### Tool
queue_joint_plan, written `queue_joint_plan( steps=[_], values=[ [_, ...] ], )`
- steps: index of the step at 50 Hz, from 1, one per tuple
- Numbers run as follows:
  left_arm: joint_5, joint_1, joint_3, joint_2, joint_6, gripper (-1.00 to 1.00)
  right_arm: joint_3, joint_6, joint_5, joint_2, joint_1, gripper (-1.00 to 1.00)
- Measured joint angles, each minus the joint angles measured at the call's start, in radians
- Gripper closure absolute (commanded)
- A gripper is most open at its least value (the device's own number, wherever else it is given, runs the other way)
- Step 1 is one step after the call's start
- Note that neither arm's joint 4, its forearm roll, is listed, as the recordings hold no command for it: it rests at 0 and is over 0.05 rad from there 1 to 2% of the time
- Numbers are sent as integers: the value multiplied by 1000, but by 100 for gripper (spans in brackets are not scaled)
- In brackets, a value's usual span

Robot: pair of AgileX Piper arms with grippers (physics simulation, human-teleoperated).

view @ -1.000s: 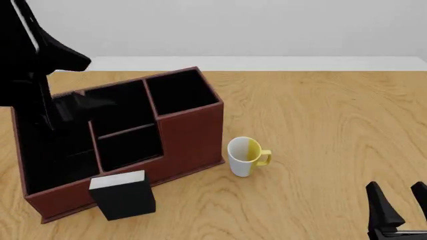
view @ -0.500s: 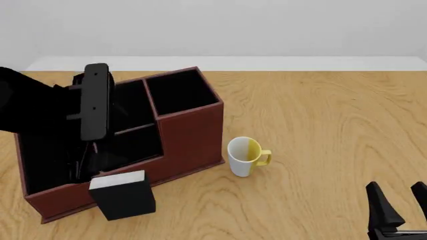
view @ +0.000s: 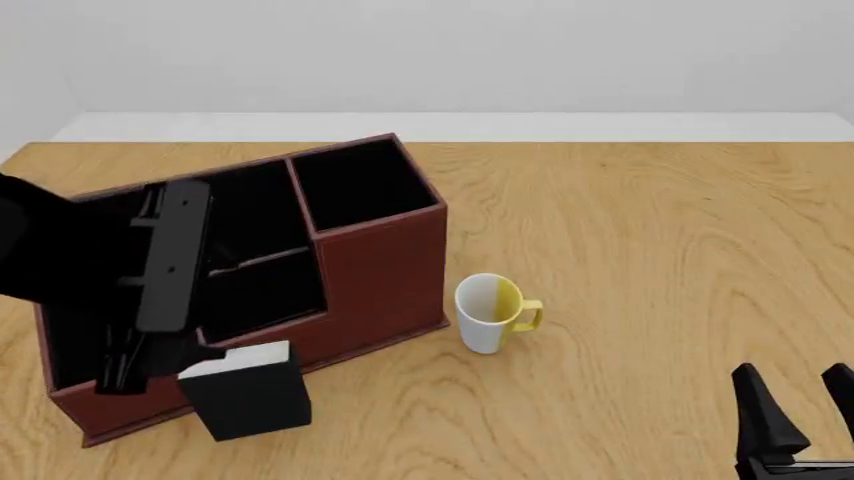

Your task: Pick up the book and place it in the front compartment of the caddy.

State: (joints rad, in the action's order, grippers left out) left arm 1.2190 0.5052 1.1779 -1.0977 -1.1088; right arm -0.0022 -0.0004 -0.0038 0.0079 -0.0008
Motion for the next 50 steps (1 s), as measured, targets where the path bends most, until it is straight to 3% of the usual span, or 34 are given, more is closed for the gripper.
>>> queue_joint_plan(
  steps=[8,24,50],
  values=[
    [1,0,-10,10,-12,-100,0,0,0,0,0,-100],
    [-12,21,-45,12,32,-100,0,0,0,0,0,-100],
    [-176,-39,-204,-23,24,-100,0,0,0,0,0,-100]
  ],
)
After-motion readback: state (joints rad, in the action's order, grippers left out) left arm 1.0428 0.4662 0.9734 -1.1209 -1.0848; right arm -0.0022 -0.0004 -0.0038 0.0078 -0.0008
